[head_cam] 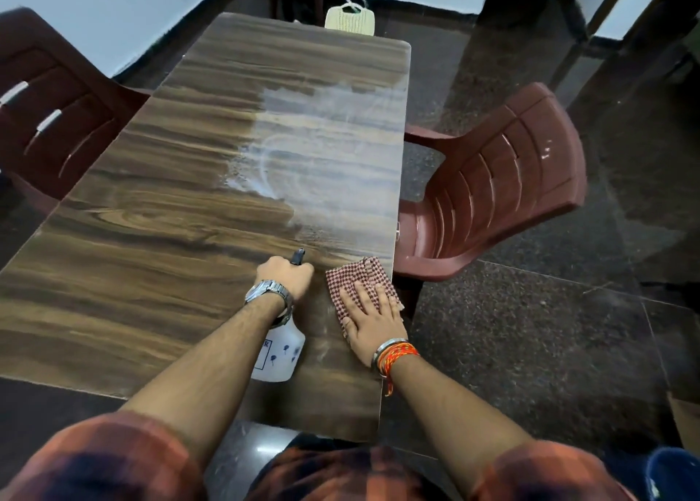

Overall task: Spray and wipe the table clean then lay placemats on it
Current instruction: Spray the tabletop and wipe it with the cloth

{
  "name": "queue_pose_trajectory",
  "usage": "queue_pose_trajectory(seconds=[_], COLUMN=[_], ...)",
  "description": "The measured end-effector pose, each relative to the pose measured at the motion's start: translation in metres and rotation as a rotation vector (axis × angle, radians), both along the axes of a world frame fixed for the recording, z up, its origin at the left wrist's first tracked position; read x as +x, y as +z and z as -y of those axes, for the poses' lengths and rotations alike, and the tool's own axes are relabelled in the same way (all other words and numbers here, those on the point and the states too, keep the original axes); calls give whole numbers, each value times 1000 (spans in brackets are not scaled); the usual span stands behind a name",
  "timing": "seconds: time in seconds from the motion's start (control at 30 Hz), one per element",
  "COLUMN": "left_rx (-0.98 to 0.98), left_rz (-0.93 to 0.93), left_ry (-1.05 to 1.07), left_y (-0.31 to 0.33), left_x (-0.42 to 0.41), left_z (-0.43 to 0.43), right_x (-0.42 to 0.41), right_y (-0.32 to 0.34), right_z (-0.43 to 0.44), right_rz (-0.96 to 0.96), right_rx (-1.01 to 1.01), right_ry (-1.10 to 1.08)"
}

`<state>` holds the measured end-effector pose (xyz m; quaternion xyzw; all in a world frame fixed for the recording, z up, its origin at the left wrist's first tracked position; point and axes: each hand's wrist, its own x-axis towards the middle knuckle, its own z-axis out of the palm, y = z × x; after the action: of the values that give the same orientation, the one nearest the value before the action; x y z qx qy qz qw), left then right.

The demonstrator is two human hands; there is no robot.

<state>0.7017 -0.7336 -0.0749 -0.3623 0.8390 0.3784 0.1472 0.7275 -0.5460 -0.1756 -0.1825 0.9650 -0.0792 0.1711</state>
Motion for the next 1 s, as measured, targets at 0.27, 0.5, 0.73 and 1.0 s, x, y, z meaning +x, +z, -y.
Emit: queue_pose_trajectory(seconds=[0.27,0.5,0.73,1.0], left_rx=[59,98,76,66], left_rz=[35,34,17,52], left_ry=[217,626,985,1130], left_y=[0,8,5,4], left_x=[-4,40,93,129], left_z=[21,9,-51,-107], right_x=[-85,-178,-133,-2], right_y=[-6,-6,-5,-10], right_z=[25,77,86,-14], right_rz=[-1,-19,-63,-33], right_rx=[22,23,13,-81], right_ry=[122,318,798,1456])
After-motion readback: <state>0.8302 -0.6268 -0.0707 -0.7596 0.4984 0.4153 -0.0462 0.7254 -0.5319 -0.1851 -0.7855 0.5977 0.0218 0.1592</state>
